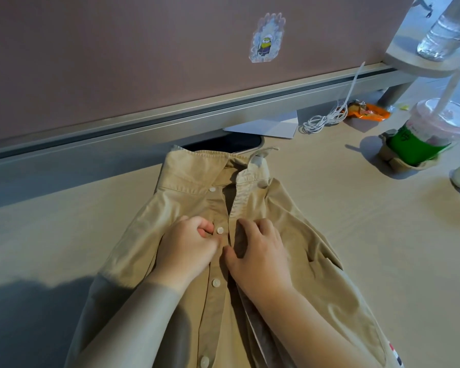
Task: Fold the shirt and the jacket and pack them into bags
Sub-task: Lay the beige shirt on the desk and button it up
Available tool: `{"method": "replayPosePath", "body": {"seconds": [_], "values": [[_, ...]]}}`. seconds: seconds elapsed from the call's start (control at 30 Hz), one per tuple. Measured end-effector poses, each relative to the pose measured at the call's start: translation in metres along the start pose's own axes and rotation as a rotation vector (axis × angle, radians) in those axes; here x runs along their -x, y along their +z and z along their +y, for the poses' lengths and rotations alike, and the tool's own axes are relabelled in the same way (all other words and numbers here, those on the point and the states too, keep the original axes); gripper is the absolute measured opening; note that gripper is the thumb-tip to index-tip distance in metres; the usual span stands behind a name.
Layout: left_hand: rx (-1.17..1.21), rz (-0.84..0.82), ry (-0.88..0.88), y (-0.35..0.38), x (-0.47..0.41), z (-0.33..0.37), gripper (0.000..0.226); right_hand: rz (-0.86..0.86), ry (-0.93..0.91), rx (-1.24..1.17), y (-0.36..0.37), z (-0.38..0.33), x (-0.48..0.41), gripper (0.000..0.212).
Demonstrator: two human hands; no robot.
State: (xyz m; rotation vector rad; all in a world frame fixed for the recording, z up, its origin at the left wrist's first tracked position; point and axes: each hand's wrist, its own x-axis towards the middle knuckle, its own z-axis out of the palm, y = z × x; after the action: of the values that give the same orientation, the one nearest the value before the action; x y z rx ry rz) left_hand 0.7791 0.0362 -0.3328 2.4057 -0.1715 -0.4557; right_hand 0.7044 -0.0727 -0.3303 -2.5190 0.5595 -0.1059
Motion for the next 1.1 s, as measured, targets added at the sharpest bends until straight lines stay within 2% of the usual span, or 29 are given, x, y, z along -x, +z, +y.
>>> {"method": "replayPosePath", "body": {"seconds": [0.07,0.17,0.27,0.33,0.47,0.53,0.6,0.67,0.73,0.87,0.97,1.0,1.03,1.1], "values": [[0.012,-0.025,-0.015,-0.001,-0.001,0.001,0.009,0.023,-0.019,0.008,0.003,0.002,0.006,0.051],[-0.034,-0.023,-0.031,0.001,-0.004,0.005,0.03,0.076,-0.049,0.013,0.009,0.003,0.01,0.048],[-0.064,-0.02,-0.053,0.002,-0.006,0.01,0.027,0.084,-0.075,0.066,0.006,-0.001,0.007,0.032],[-0.044,-0.02,-0.057,0.002,-0.008,0.01,0.025,0.026,-0.038,0.136,-0.001,-0.008,-0.001,0.024],[-0.039,0.006,-0.048,0.002,-0.008,0.006,0.024,-0.064,0.04,0.207,-0.011,-0.02,-0.025,0.029],[-0.022,0.021,-0.035,0.003,-0.008,0.005,0.025,-0.085,0.048,0.201,-0.013,-0.022,-0.033,0.025],[0.073,0.034,-0.024,0.008,-0.009,0.006,0.027,-0.109,0.15,0.028,-0.015,-0.017,-0.038,0.023],[0.261,0.025,-0.037,0.015,-0.01,0.007,0.029,-0.146,0.322,-0.37,-0.018,-0.01,-0.04,0.025],[0.43,0.021,-0.068,0.02,-0.009,0.009,0.023,-0.186,0.415,-0.694,-0.021,-0.005,-0.04,0.024],[0.501,0.038,-0.062,0.022,-0.004,0.005,0.015,-0.156,0.438,-1.047,-0.024,0.01,-0.036,0.024],[0.481,0.098,-0.057,0.023,0.0,0.006,0.01,-0.196,0.351,-1.49,-0.025,0.021,-0.028,0.024],[0.469,0.116,-0.048,0.023,0.0,0.006,0.01,-0.189,0.297,-1.502,-0.023,0.021,-0.027,0.02],[0.479,0.124,-0.046,0.024,0.0,0.007,0.011,-0.173,0.234,-1.39,-0.019,0.022,-0.026,0.017],[0.584,0.106,-0.067,0.023,0.0,0.006,0.013,-0.09,0.114,-0.988,-0.011,0.016,-0.026,0.013]]}}
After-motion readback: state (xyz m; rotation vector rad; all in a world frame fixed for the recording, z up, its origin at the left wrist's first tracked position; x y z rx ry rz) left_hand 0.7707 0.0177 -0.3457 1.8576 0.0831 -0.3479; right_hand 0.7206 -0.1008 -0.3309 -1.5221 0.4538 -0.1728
